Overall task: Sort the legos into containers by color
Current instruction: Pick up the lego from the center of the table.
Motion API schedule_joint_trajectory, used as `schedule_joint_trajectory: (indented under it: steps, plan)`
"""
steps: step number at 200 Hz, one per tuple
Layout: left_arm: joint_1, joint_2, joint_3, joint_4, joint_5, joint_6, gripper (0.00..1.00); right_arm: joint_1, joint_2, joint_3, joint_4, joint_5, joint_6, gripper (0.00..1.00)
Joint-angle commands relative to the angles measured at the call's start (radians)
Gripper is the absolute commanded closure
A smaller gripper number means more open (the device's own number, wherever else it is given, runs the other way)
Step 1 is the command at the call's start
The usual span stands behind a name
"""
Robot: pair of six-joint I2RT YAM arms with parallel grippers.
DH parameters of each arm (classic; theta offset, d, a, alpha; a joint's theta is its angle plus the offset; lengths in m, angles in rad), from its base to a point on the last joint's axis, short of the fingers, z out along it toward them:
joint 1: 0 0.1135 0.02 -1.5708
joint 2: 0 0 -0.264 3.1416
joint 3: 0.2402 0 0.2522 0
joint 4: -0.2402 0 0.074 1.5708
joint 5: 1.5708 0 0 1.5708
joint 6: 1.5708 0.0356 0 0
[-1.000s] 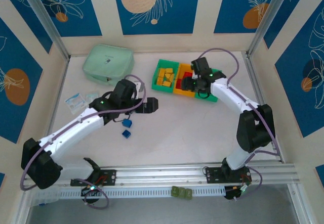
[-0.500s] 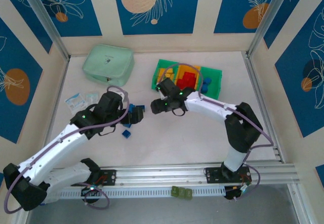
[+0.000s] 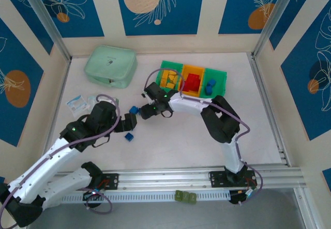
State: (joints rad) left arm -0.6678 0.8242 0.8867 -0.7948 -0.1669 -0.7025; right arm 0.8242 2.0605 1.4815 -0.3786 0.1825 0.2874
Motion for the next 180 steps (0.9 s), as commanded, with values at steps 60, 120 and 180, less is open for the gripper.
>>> schedule_joint_trajectory:
  steps: [60, 120, 180]
  plan:
    - [0.011, -0.007, -0.035, -0.015, -0.081, -0.048, 0.01, 0.028, 0.146, 0.166, -0.066, 0.096, -0.077, 0.21]
    - [0.018, -0.012, -0.038, -0.016, -0.116, -0.051, 0.01, 0.022, 0.209, 0.26, -0.13, 0.151, -0.071, 0.26]
    - [0.026, -0.039, -0.053, -0.021, -0.12, -0.056, 0.01, 0.029, 0.224, 0.29, -0.156, 0.113, -0.095, 0.42]
